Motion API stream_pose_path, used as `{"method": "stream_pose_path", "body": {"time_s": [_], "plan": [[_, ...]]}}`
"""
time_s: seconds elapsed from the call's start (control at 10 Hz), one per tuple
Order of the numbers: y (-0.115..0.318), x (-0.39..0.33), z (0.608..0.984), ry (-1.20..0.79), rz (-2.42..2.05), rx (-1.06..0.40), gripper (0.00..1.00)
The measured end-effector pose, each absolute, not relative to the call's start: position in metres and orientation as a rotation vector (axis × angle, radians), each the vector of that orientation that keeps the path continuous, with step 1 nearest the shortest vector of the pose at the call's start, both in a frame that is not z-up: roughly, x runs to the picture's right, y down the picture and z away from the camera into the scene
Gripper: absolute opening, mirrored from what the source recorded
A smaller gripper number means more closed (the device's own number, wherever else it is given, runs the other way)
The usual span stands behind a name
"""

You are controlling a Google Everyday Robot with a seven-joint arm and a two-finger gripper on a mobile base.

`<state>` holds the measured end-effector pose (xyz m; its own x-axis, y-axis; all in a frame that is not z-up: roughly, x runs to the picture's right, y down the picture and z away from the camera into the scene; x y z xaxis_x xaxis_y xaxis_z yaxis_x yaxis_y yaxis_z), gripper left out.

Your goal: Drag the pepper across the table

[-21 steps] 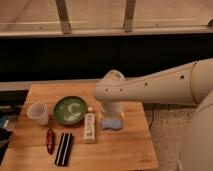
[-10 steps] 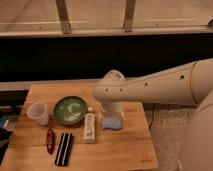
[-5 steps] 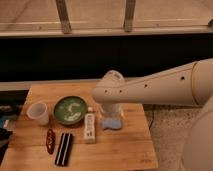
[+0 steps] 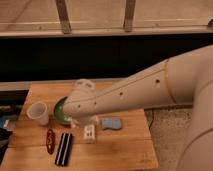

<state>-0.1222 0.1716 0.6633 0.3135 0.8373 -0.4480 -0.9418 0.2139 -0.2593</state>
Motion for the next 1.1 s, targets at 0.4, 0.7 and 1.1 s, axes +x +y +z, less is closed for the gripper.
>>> {"method": "stream_pose_path", "body": {"time_s": [0.4, 0.7, 1.1], "plan": [[0.187, -0.191, 0.644, 0.066, 1.185, -0.598, 0.66], [0.19, -0.188, 0.648, 0.096, 1.176, -0.609, 0.66], [0.22, -0.227, 0.692, 0.245, 1.044, -0.684, 0.66]]}}
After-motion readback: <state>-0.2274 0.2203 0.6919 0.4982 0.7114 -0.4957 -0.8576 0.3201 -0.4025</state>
